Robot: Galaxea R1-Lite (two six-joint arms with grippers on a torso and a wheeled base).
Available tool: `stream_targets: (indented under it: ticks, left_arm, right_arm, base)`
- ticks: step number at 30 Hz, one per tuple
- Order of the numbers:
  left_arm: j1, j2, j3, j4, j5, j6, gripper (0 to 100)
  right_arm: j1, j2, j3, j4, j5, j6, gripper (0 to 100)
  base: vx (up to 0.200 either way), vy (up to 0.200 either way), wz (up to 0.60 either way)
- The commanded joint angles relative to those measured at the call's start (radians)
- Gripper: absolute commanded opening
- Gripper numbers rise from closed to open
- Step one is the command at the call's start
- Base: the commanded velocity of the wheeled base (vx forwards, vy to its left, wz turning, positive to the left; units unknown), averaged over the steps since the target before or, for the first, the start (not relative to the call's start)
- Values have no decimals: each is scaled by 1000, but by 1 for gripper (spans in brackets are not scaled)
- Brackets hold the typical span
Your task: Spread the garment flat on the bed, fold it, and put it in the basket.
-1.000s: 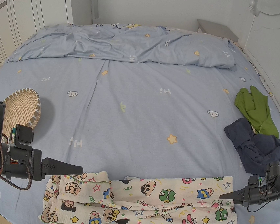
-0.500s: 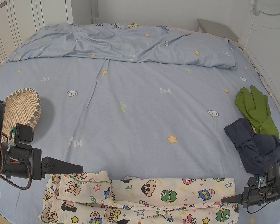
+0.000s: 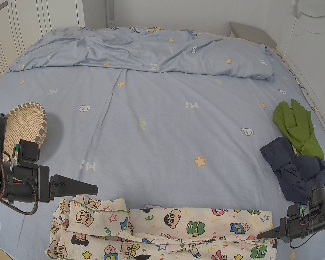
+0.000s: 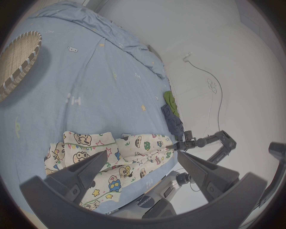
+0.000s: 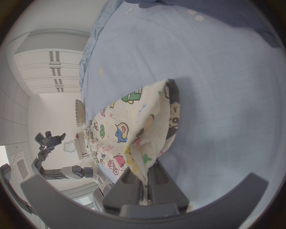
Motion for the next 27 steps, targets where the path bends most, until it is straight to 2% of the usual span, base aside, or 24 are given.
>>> stream_targets:
  ticks: [1,4,9,10,11,12,13,14,15,16,18,20,23,27]
  left_arm:
    - [5,14,-17,-40,2,-75,100]
    - [3,11,-19,-43,1,-76,100]
    - [0,9,-19,-38,1,-76,100]
    - [0,9,-19,-38,1,-76,100]
    - [-3,7,-17,-40,1,-73,100]
    - [-5,7,-16,-40,-1,-72,100]
    - [-5,7,-16,-40,-1,-72,100]
    - [-5,6,-16,-38,-1,-70,100]
    - [-5,4,-16,-38,-1,-70,100]
    - [-5,4,-16,-38,-1,-70,100]
    - [-5,7,-17,-37,1,-68,100]
    - [-5,9,-17,-37,1,-67,100]
    - [-5,9,-14,-37,4,-56,100]
    - [-5,11,0,-27,5,5,100]
  right_arm:
    - [147,-192,-69,83,-148,100,0]
    - [200,-217,-82,75,-229,145,0]
    - [316,-269,-108,86,-408,194,0]
    - [316,-269,-108,86,-408,194,0]
    - [373,-277,-123,92,-482,230,0]
    - [405,-278,-128,95,-528,247,0]
    - [405,-278,-128,95,-528,247,0]
    - [457,-281,-138,99,-592,269,0]
    - [485,-280,-145,101,-628,272,0]
    - [485,-280,-145,101,-628,272,0]
    - [549,-290,-160,103,-680,272,0]
    - [580,-303,-183,116,-698,270,0]
    - [603,-300,-220,133,-701,250,0]
    - [606,-292,-281,167,-698,223,0]
  base:
    - [0,0,0]
    - [0,0,0]
    - [0,0,0]
    - [0,0,0]
    - [0,0,0]
    - [0,0,0]
    - [0,0,0]
    - [0,0,0]
    - [0,0,0]
    - [0,0,0]
    - [0,0,0]
    - [0,0,0]
    - [0,0,0]
    - [0,0,0]
